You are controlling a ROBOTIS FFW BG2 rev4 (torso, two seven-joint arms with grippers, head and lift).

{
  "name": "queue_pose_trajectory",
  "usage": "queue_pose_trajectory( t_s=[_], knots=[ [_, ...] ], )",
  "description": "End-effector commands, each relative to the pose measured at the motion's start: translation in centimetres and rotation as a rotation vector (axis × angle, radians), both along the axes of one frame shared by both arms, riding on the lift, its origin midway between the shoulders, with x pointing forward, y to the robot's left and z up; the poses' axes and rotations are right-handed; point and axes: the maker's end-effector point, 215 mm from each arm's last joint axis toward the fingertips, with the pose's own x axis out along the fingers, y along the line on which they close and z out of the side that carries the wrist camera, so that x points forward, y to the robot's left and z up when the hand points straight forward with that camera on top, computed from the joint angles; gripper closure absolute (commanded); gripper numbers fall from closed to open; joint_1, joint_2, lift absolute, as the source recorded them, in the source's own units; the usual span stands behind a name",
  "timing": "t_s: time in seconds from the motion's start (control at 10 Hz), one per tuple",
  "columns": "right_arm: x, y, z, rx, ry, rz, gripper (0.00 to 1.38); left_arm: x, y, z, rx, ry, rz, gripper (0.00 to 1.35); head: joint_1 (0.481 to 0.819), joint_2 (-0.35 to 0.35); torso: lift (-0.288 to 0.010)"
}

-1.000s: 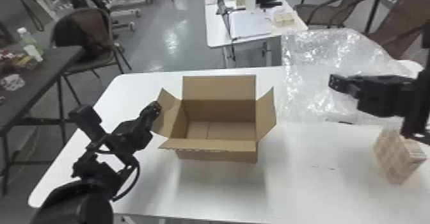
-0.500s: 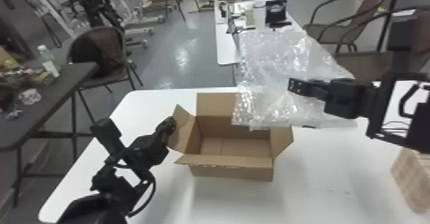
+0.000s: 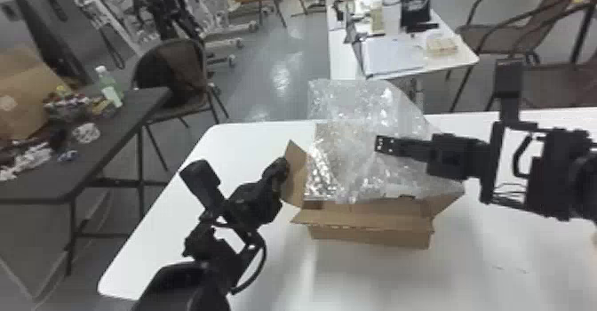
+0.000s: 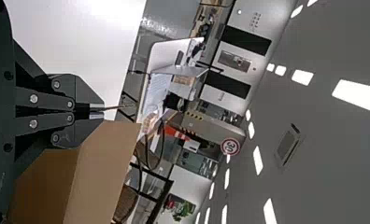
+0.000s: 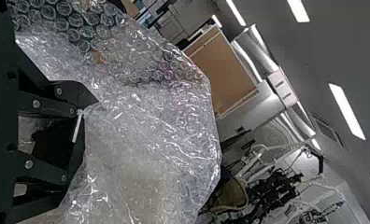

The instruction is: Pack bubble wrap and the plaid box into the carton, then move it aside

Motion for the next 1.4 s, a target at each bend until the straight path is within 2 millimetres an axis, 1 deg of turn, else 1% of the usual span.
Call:
queue_pose_trajectory(
  t_s=[0.0, 0.1, 0.2, 0.4, 0.5, 0.6, 0.7, 0.9, 1.0, 1.1, 1.2, 1.3],
  knots=[
    [-0.2, 1.7, -2.2, 0.06, 0.061, 0.032, 1.28, 0.0, -0.6, 0.2, -0.006, -0.008, -0.006, 1.21, 0.607, 0.35, -0.166],
    [-0.3, 2.1, -3.7, 0.038, 0.074, 0.031, 1.28, 0.0, -0.9, 0.5, -0.009, -0.017, 0.001, 1.21, 0.616, 0.35, -0.166],
    [-0.3, 2.1, -4.5, 0.026, 0.08, 0.028, 1.28, -0.2, -1.0, 0.5, -0.004, -0.02, 0.027, 1.21, 0.625, 0.35, -0.166],
    [-0.1, 1.8, -5.6, -0.008, 0.084, 0.015, 1.28, -1.1, -1.0, -0.3, -0.018, -0.005, 0.085, 1.21, 0.636, 0.35, -0.166],
    [0.0, 1.5, -6.5, -0.04, 0.086, 0.002, 1.28, -1.4, -1.0, -0.6, -0.027, 0.0, 0.096, 1.21, 0.645, 0.35, -0.166],
    [0.2, 0.8, -7.8, -0.103, 0.095, -0.023, 1.28, -1.3, -1.0, -0.5, -0.027, -0.001, 0.097, 1.21, 0.654, 0.35, -0.166],
    [0.8, -0.1, -8.9, -0.172, 0.087, -0.057, 1.18, -1.3, -0.8, -0.3, -0.024, -0.003, 0.096, 1.21, 0.663, 0.35, -0.166],
    [1.4, -1.1, -9.8, -0.225, 0.071, -0.097, 0.48, -1.3, -0.5, -0.4, -0.022, -0.002, 0.095, 1.21, 0.672, 0.348, -0.166],
    [1.7, -1.3, -9.5, -0.231, 0.05, -0.113, 0.24, -1.3, -0.5, -0.3, -0.024, -0.003, 0.095, 1.21, 0.675, 0.343, -0.166],
    [2.3, -1.6, -8.5, -0.22, 0.006, -0.139, 0.09, -1.3, -0.5, -0.4, -0.025, -0.002, 0.095, 1.21, 0.675, 0.34, -0.166],
    [3.3, -3.0, -6.6, -0.225, -0.073, -0.191, 0.1, -1.3, -0.4, -0.3, -0.026, -0.002, 0.096, 1.21, 0.67, 0.335, -0.166],
    [4.6, -6.2, -4.2, -0.25, -0.183, -0.289, 0.12, -1.4, -0.1, -0.4, -0.029, 0.001, 0.1, 1.21, 0.664, 0.331, -0.166]
  ],
)
